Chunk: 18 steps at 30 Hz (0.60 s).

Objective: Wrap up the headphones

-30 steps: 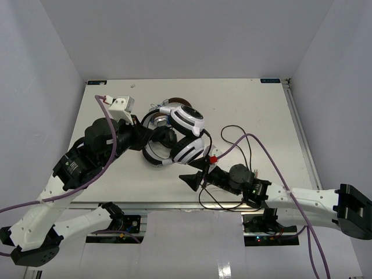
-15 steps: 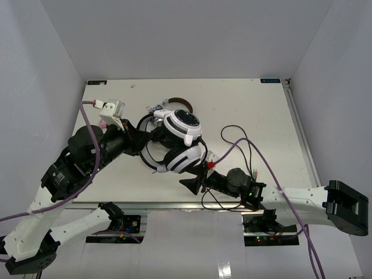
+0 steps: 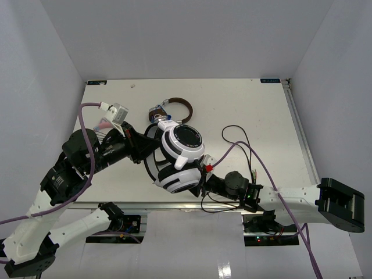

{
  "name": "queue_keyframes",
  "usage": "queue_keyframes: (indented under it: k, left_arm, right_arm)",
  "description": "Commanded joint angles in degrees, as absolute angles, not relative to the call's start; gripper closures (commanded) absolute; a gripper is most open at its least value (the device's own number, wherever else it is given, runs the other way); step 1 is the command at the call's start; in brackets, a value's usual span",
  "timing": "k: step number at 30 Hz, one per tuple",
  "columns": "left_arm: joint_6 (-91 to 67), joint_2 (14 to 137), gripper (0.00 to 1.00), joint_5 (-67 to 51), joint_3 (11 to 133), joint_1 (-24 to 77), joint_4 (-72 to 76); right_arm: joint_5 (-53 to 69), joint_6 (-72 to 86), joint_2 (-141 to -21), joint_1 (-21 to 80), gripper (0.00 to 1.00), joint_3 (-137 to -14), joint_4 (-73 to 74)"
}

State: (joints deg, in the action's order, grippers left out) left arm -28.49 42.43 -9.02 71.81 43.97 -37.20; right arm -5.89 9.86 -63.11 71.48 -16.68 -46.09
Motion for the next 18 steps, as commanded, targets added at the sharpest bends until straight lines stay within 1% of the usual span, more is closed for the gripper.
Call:
queue_keyframes:
  k: [1,3,7,10,14,18]
  left_arm:
    - [-30.03,42.41,1.00,-17.34,72.91,43.77,-31.90]
    - [-30.22,42.05,1.00,-19.37,72.68,43.77,-31.70]
    - [-30.16,40.38,1.00,-23.63,72.16,43.85,-31.04]
    - [-29.19,39.82,1.00,-25.03,72.59,43.86,-31.72]
    - [-29.00,39.99,1.00,-28.80,72.79,43.77,-31.90]
    - [-29.77,40.71,1.00,-36.23,70.58,43.77,-30.45]
  right_arm:
    - [-7.38,10.41,-62.96,71.96,0.56,-13.84,-51.01]
    - [-8.07,10.30,-63.35,71.98,0.61,-13.14,-52.84]
    - [-7.42,10.80,-64.57,71.98,0.83,-14.54,-52.83]
    - [-7.90,10.46,-65.12,72.07,0.92,-15.46,-52.30]
    - [-10.57,8.97,-65.72,71.98,0.92,-17.37,-49.95]
    - [-12.43,6.70,-66.12,71.98,0.92,-20.39,-47.16]
